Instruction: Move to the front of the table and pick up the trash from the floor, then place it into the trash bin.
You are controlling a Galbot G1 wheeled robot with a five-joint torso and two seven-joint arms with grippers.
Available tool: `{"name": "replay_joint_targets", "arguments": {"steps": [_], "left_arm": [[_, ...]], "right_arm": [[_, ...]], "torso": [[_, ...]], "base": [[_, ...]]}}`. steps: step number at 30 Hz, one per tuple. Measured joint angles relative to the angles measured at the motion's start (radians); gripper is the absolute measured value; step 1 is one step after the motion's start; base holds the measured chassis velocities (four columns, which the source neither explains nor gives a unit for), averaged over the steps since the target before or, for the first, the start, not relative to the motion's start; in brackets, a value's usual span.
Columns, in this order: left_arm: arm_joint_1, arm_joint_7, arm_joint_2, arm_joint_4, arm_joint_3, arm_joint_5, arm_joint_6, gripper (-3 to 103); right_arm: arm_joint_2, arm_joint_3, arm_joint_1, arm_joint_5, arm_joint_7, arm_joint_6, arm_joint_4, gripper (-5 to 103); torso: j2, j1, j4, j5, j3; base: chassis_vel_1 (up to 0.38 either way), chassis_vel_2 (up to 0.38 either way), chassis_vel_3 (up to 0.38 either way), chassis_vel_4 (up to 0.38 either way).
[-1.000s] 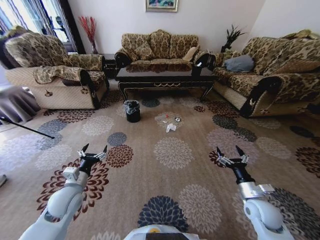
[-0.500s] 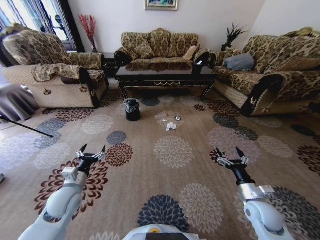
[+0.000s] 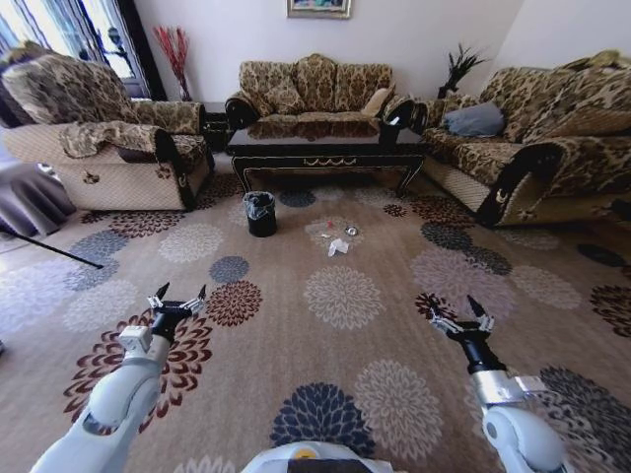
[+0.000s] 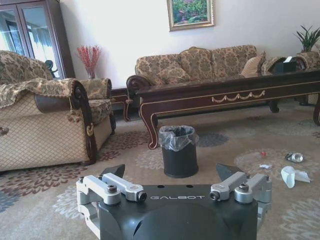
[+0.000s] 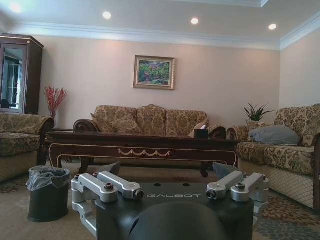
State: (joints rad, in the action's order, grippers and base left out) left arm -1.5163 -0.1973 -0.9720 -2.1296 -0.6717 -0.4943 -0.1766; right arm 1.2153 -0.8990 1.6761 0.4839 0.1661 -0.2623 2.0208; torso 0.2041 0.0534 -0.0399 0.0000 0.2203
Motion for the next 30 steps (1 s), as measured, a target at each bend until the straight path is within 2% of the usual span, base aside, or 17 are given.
{"name": "replay_joint_targets", "arguments": {"steps": [15,30], "left_arm": [[-0.010,0.006,-0.018,-0.002,-0.016,0.001,0.006,100],[-0.020,0.015,-0.001,-0.003,-0.028,-0.016,0.015,100]], "right_arm": [[-0.003,0.015,-0.004,-0.008,-0.002,0.004,0.015,100],[0.040,0.028,-0.005,-0.025,0.003,0.006,0.005,100]], "torso": [[-0.058,-0.013,0.0001,-0.0001,-0.045],[-0.118,-0.022,0.0002,0.0001,-0.096]], "base": [[0.000,0.000,0.000,0.000],[0.000,0.000,0.000,0.000]]}}
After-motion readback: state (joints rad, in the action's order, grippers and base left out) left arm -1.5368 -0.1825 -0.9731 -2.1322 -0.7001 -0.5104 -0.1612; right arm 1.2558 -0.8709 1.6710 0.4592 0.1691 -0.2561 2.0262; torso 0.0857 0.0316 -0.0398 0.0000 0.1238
